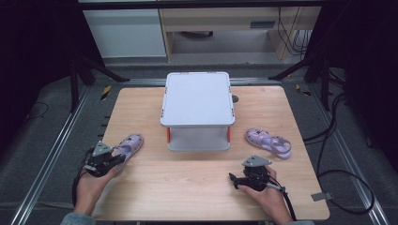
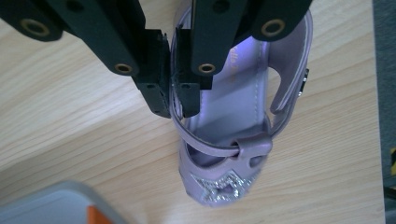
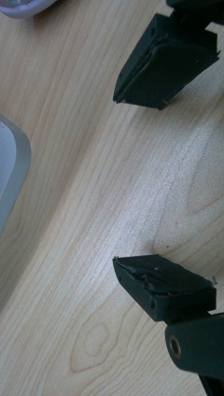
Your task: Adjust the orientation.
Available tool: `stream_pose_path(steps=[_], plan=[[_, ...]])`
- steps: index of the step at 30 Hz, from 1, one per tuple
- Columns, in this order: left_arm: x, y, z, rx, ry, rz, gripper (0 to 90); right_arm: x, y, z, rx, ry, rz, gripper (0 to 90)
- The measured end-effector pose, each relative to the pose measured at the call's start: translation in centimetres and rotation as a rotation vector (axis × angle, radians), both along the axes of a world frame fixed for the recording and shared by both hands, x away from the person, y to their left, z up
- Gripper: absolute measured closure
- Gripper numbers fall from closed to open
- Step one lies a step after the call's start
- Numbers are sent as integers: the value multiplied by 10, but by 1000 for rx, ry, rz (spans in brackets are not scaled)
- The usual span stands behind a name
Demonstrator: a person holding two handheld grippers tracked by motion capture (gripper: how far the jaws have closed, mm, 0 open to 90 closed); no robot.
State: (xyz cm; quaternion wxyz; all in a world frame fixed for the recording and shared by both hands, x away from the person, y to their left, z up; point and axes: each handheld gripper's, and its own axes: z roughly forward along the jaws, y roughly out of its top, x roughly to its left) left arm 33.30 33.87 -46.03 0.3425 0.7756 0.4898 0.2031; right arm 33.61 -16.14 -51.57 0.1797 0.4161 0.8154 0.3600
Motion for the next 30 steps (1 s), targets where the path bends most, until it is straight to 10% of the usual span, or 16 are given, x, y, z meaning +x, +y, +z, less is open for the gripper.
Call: stream_pose_path(steps=[11, 30], plan=[[-53, -80, 17, -13, -45, -190, 847, 0, 0, 0, -1, 0, 0, 174], [-53, -167, -2, 8, -10, -300, 832, 0, 0, 0, -1, 0, 4, 173]])
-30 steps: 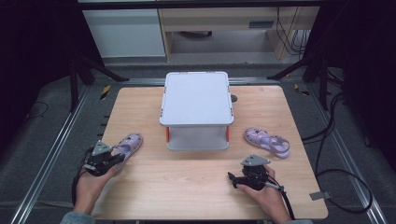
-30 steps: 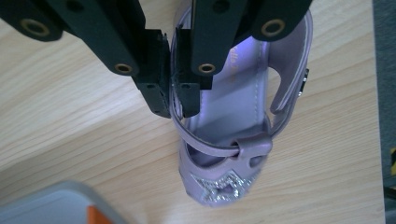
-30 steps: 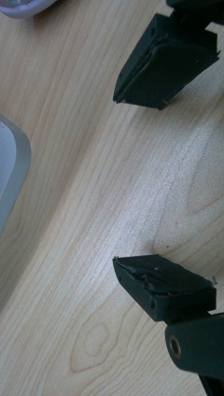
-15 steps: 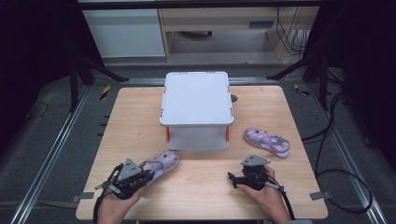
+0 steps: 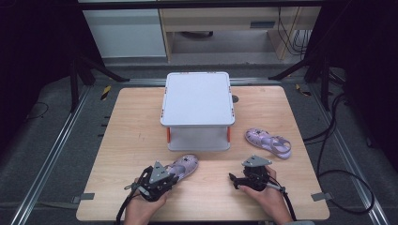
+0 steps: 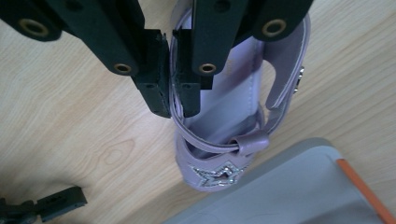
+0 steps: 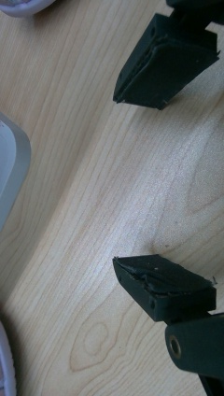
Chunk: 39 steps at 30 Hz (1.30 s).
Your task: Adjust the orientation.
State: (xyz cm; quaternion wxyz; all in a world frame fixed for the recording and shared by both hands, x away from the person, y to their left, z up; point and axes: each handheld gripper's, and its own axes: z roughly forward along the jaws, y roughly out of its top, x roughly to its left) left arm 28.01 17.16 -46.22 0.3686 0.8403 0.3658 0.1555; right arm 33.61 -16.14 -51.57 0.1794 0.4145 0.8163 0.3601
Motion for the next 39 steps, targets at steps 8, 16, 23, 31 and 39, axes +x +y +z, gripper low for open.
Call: stream_pose_path(steps=[8, 16, 23, 31, 39], plan=[[-3, -8, 0, -19, -14, -12, 630, 0, 0, 0, -1, -1, 1, 173], [-13, 11, 15, -44, -24, -15, 534, 0, 0, 0, -1, -1, 1, 173], [-1, 38, 33, -58, -58, 13, 534, 0, 0, 0, -1, -1, 1, 173], [19, 49, 16, -53, -32, 18, 523, 0, 0, 0, -1, -1, 1, 173], [25, 40, -6, -12, -1, -12, 503, 0, 0, 0, -1, -1, 1, 173]])
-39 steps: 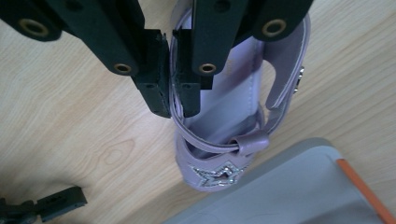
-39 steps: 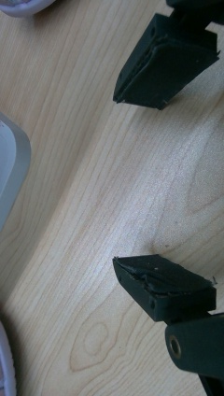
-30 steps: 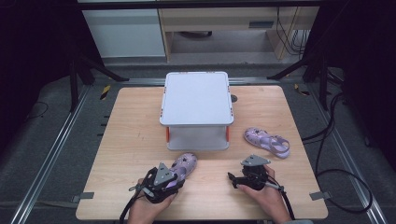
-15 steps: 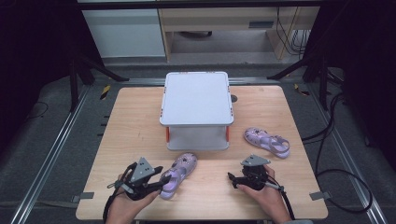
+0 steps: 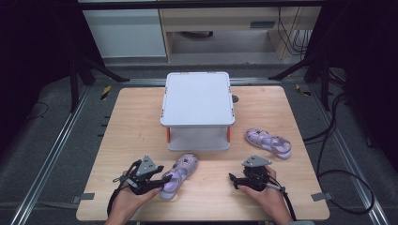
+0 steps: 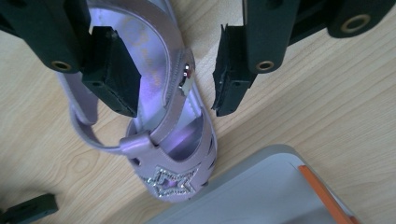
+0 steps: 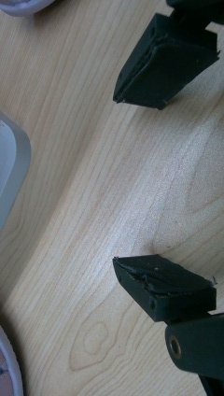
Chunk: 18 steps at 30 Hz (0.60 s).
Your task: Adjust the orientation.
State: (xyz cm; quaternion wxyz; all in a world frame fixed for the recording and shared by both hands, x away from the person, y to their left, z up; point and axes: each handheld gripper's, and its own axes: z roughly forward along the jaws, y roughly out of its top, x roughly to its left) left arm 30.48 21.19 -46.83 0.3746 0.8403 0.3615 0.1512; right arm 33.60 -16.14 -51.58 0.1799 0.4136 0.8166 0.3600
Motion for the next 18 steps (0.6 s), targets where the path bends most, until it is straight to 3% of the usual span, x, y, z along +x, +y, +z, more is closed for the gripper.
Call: stream_pose_path(steps=[6, 11, 18], plan=[[6, -4, -6, 4, 15, 12, 555, 0, 0, 0, 0, 0, 0, 173], [7, -9, -8, 10, 26, 18, 709, 0, 0, 0, 0, 0, 0, 173], [3, -12, -4, 7, 24, 61, 786, 0, 0, 0, 0, 0, 1, 173]])
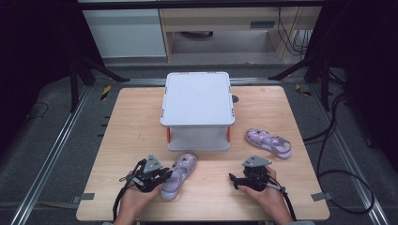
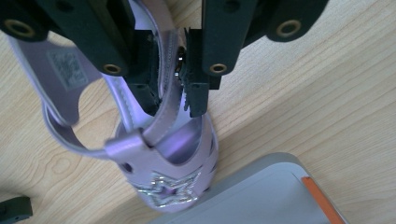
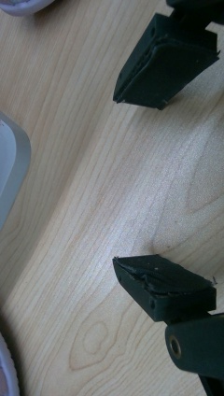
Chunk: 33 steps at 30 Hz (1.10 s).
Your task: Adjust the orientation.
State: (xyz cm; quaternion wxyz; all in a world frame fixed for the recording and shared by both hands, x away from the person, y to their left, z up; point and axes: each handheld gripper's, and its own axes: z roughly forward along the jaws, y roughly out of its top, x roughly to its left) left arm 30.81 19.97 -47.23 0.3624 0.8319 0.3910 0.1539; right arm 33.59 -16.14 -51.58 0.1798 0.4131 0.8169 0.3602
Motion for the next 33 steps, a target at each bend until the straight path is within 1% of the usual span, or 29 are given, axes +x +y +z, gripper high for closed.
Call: stream_pose_path(steps=[1, 2, 3, 4, 6, 8, 10, 11, 12, 13, 14, 15, 16, 17, 18, 20, 22, 23, 24, 25, 26, 27, 28, 29, 31, 33], plan=[[-2, -2, 4, 0, -14, 16, 789, 0, 0, 0, 0, 0, 0, 173], [-2, -2, 4, 0, -14, 16, 790, 0, 0, 0, 0, 0, 0, 173], [-4, -4, 8, 14, -28, 22, 793, 0, 0, 0, 0, 0, 1, 173], [-4, -4, 8, 14, -28, 22, 796, 0, 0, 0, 0, 0, 1, 173], [-5, -5, 14, 8, -32, 36, 798, 0, 0, 0, 0, 1, 0, 174], [-5, -6, 16, 0, -35, 40, 798, 0, 0, 0, 0, 0, 1, 174], [-5, -6, 19, 3, -37, 45, 799, 0, 0, 0, 0, 1, 0, 176], [-5, -7, 20, -2, -38, 47, 799, 0, 0, 0, 2, 1, 2, 186], [-5, -8, 22, -3, -38, 46, 800, -1, -1, 1, 11, 1, 10, 234], [-5, -8, 22, -3, -38, 46, 800, -1, -1, 2, 9, 5, 6, 291], [-5, -8, 24, 0, -41, 45, 800, -1, -1, 2, 9, 5, 6, 291], [-3, -10, 27, 0, -48, 40, 801, -2, -2, 9, 21, -6, 25, 395], [-3, -10, 27, 0, -48, 40, 802, -2, -2, 9, 21, -6, 25, 395], [-2, -11, 28, 1, -53, 39, 802, -3, -2, 13, 18, -12, 32, 439], [0, -12, 30, 2, -55, 40, 803, -4, -2, 17, 22, -25, 33, 514], [3, -13, 32, 10, -59, 40, 804, -6, -1, 29, 40, -33, 54, 627], [7, -15, 33, 12, -64, 42, 804, -8, 1, 38, 46, -50, 65, 713], [12, -17, 33, 14, -77, 42, 805, -8, 3, 50, 67, -57, 77, 782], [12, -17, 33, 14, -77, 42, 805, -8, 3, 50, 67, -57, 77, 782], [16, -18, 34, 18, -63, 55, 805, -6, 6, 63, 77, -61, 89, 825], [16, -18, 34, 18, -63, 55, 805, -6, 6, 63, 77, -61, 89, 825], [18, -20, 33, 18, -65, 61, 805, -4, 8, 75, 90, -61, 100, 854], [21, -20, 33, 22, -66, 68, 805, -2, 9, 81, 96, -63, 104, 866], [21, -20, 33, 22, -66, 68, 805, -2, 9, 81, 96, -63, 104, 866], [25, -21, 34, 22, -69, 76, 805, 2, 11, 95, 107, -64, 110, 881], [28, -21, 35, 21, -74, 81, 805, 6, 13, 104, 116, -66, 116, 886]])
